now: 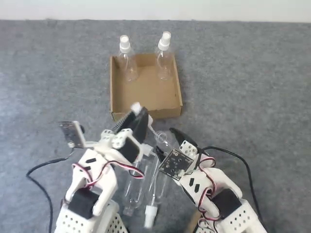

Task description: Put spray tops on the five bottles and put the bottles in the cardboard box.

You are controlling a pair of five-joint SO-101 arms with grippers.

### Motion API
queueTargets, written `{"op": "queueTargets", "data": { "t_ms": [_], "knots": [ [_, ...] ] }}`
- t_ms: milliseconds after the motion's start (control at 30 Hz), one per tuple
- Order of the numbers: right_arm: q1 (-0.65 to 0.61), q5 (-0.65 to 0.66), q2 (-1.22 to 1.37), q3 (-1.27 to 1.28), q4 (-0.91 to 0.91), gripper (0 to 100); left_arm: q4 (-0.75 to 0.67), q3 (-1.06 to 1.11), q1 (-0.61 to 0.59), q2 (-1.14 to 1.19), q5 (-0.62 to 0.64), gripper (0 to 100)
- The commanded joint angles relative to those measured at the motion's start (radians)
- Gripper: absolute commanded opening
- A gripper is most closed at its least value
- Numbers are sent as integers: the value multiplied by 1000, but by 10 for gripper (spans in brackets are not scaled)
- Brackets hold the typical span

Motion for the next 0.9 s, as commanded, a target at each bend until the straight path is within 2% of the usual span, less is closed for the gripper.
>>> {"op": "queueTargets", "data": {
  "t_ms": [0,333,500,667,867],
  "knots": [
    [-8,-58,-21,-86,16,6,3,15,35,-18,-63,14],
    [-53,-63,-21,-87,21,6,6,54,38,-17,-80,16],
    [-56,-63,-21,-87,13,6,6,76,41,-17,-137,16],
    [-51,-63,-21,-89,12,6,8,120,127,-17,-193,16],
    [-51,-66,-21,-91,12,6,8,120,127,-17,-192,16]
  ]
}}
